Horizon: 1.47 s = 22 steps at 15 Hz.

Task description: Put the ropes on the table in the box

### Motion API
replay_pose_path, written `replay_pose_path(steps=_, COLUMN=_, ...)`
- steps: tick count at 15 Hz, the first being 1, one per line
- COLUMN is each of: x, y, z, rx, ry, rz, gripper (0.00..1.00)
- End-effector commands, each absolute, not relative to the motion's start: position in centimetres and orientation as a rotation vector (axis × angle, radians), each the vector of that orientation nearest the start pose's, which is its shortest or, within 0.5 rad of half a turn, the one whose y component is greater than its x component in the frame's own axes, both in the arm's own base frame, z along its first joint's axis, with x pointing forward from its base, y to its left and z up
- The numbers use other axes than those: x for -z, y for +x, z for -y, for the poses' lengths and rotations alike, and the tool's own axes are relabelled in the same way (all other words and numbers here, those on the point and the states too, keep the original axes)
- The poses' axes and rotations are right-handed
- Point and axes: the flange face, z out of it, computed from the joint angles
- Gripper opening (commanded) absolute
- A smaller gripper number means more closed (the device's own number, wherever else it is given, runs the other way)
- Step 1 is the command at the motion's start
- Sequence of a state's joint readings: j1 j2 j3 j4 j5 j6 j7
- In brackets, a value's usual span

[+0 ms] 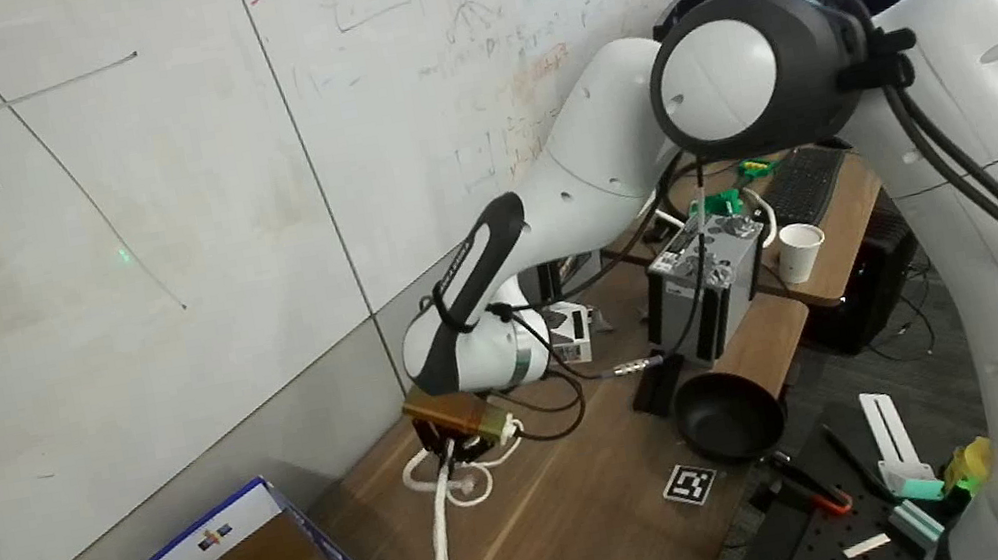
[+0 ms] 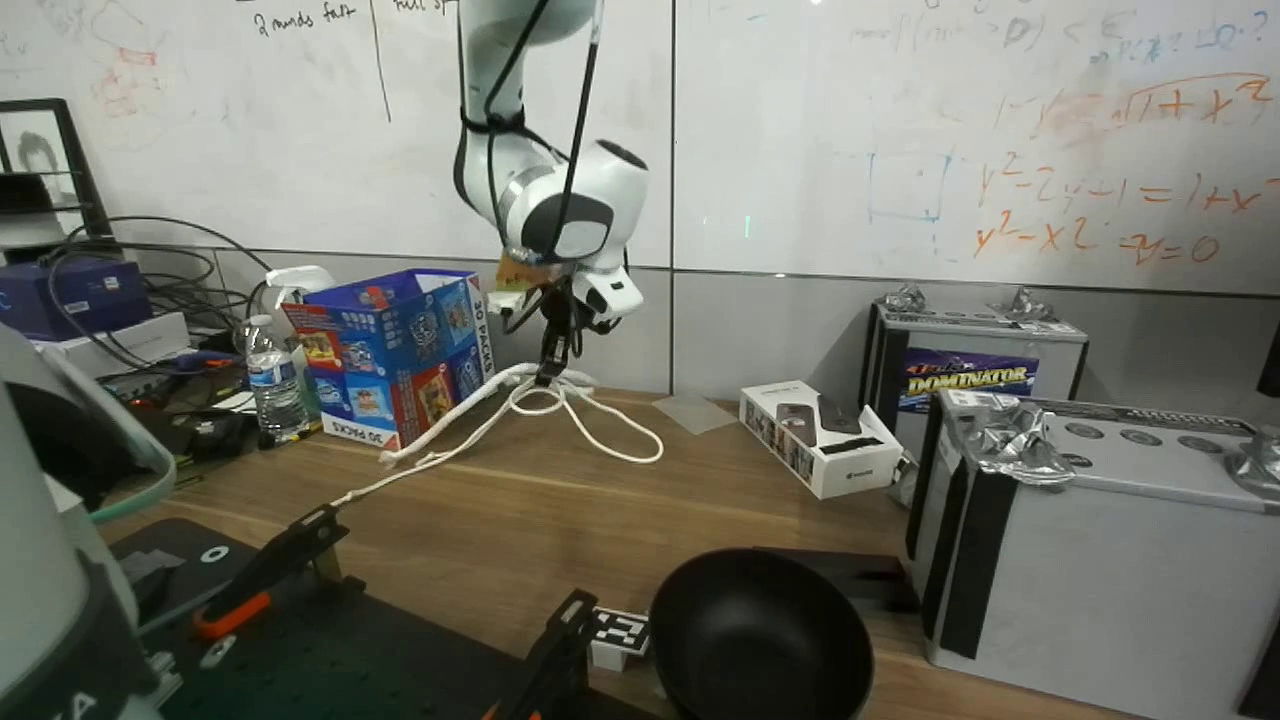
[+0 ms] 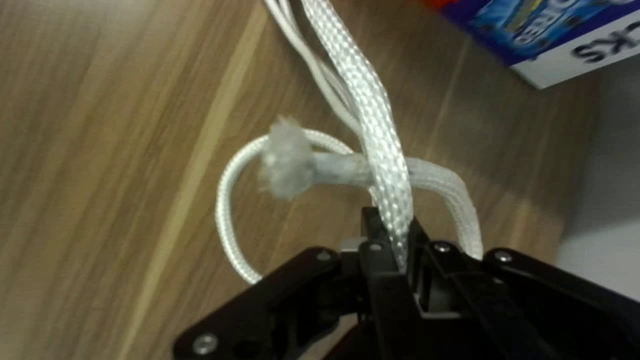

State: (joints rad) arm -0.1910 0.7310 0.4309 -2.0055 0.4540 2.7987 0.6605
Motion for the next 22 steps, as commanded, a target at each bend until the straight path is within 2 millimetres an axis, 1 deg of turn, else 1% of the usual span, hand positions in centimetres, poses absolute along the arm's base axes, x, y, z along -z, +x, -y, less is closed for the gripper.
replay_pose_path(steps=1, x=-21.2, y=60.3, z=-14.1, rx=-0.165, ry=-2.437, rz=-0.977, gripper=0.03)
replay_pose_path(steps=4, x=-28.7, y=61.0, z=-16.2, rx=-0.156, ry=-2.495, rz=-0.834, gripper=0.03)
replay_pose_path(steps=8, x=-39.0, y=61.0, z=-19.7, rx=-0.097, ry=-2.546, rz=-0.712, gripper=0.03)
replay_pose_path(steps=10, x=-43.4, y=60.5, z=-22.0, rx=-0.058, ry=-2.566, rz=-0.653, gripper=0.03)
replay_pose_path(steps=13, x=-48.9, y=58.9, z=-26.0, rx=0.024, ry=-2.607, rz=-0.560, gripper=0.03)
replay_pose_path(steps=15, x=-51.3, y=57.8, z=-28.5, rx=0.071, ry=-2.630, rz=-0.512, gripper=0.03)
replay_pose_path(steps=17, x=-53.1, y=56.8, z=-30.9, rx=0.107, ry=-2.643, rz=-0.464, gripper=0.03)
replay_pose_path(steps=18, x=-53.4, y=56.4, z=-32.2, rx=0.118, ry=-2.650, rz=-0.447, gripper=0.03)
replay_pose_path(steps=19, x=-54.2, y=56.0, z=-33.1, rx=0.128, ry=-2.652, rz=-0.431, gripper=0.03)
replay_pose_path(steps=20, x=-54.4, y=55.6, z=-34.2, rx=0.141, ry=-2.662, rz=-0.417, gripper=0.03)
replay_pose_path(steps=22, x=-55.2, y=55.1, z=-35.6, rx=0.161, ry=-2.673, rz=-0.395, gripper=0.03)
